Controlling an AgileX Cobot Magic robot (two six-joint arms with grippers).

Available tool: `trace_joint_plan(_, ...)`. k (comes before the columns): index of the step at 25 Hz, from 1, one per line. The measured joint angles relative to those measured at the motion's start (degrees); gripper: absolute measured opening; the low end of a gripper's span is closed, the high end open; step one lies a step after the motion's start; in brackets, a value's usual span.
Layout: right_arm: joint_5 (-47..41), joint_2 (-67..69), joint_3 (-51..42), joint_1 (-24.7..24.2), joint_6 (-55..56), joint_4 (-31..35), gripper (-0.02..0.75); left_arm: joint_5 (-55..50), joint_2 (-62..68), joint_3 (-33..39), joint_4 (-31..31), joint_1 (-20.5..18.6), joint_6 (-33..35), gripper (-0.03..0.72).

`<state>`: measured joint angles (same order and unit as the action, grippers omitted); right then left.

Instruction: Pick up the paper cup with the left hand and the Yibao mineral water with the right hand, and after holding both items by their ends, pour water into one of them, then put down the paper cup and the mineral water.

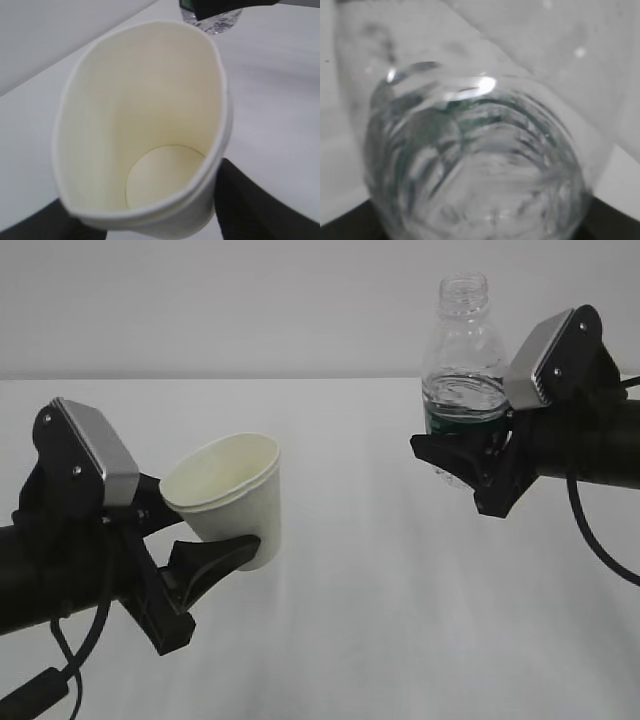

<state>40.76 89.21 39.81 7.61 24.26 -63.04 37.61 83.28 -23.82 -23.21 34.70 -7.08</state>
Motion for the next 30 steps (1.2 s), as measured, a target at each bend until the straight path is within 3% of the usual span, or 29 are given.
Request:
trace_joint_plan(12,-3.9,-4.7,0.0,0.0,3.7,-5.9,0.453,-1.0,0.0,-5.5,-19.4,0.0,-12.1,0.428)
trace_joint_plan(20,-5.9,-6.6,0.0,0.0,4.5,-9.1,0.453,-2.4,0.0,-7.4,-25.9,0.0,-15.5,0.428)
trace_joint_plan(30,-6.0,-6.6,0.0,0.0,5.1,-13.5,0.453,-2.9,0.2,-9.0,-29.3,0.0,-17.7,0.427)
